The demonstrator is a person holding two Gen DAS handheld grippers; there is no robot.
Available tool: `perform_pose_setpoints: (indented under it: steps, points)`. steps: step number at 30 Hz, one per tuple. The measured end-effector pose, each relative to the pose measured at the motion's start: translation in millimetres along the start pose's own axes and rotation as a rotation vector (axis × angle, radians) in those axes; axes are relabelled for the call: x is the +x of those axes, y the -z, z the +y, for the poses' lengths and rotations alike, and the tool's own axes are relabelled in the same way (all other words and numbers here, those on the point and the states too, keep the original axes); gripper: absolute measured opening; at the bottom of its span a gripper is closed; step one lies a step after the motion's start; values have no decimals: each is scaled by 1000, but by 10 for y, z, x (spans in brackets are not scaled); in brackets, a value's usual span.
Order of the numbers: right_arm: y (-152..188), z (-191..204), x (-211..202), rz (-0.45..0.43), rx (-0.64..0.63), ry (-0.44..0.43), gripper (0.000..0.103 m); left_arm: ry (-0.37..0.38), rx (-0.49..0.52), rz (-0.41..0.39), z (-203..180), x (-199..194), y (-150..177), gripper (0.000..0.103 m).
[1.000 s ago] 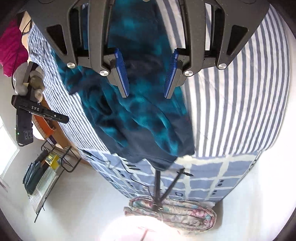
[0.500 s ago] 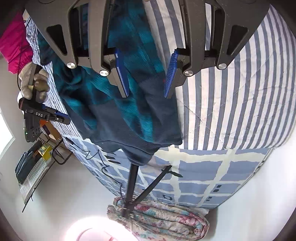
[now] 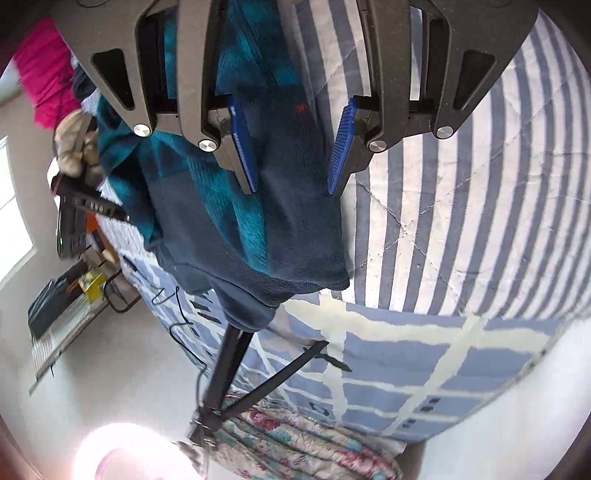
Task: Fold large clothes
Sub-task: 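Grasp the navy collar end with both tools, then lift the collar end and fold it over toward the hem with both tools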
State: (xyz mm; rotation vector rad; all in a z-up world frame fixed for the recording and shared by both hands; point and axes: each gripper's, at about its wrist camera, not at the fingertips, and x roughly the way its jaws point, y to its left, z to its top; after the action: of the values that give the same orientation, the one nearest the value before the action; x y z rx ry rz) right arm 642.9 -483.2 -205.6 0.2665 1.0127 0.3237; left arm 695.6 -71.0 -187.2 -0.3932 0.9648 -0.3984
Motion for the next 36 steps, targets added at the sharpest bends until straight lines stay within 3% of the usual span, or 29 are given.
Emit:
perform_pose_setpoints:
  steps: [3, 4, 6, 10, 11, 14, 17, 27, 28, 31, 33, 36]
  points:
    - [-37, -22, -80, -7, 8, -82, 12, 33, -72, -29, 124, 21, -97, 55]
    - [-53, -43, -132, -22, 19, -102, 14, 52, -106, -34, 181, 41, -134, 55]
    - [-88, -107, -212, -53, 54, -115, 30, 80, -165, -27, 281, 101, -189, 55]
    - [-10, -186, -339, -35, 114, -199, 34, 101, -201, -16, 386, 199, -229, 55]
    - [38, -181, -367, -19, 109, -238, 39, 112, -212, -6, 416, 239, -246, 55]
    - [89, -191, -394, 3, 95, -239, 46, 146, -270, -13, 498, 313, -282, 55]
    - [82, -205, -361, -6, 108, -234, 46, 158, -282, -16, 495, 369, -325, 55]
    - [-164, -81, 28, 12, 107, -207, 46, 112, -168, 11, 271, 575, -508, 55]
    - [-200, -43, 82, 17, 97, -196, 46, 93, -145, 12, 224, 608, -515, 51]
    - [-223, 32, 197, 38, 66, -157, 29, 40, -81, 20, 89, 689, -505, 27]
    - [-213, 101, 242, 44, 37, -137, 12, 22, -50, 14, 19, 686, -484, 21]
    - [-203, 222, 194, 24, -26, -89, 8, 0, -31, -4, -29, 657, -469, 15]
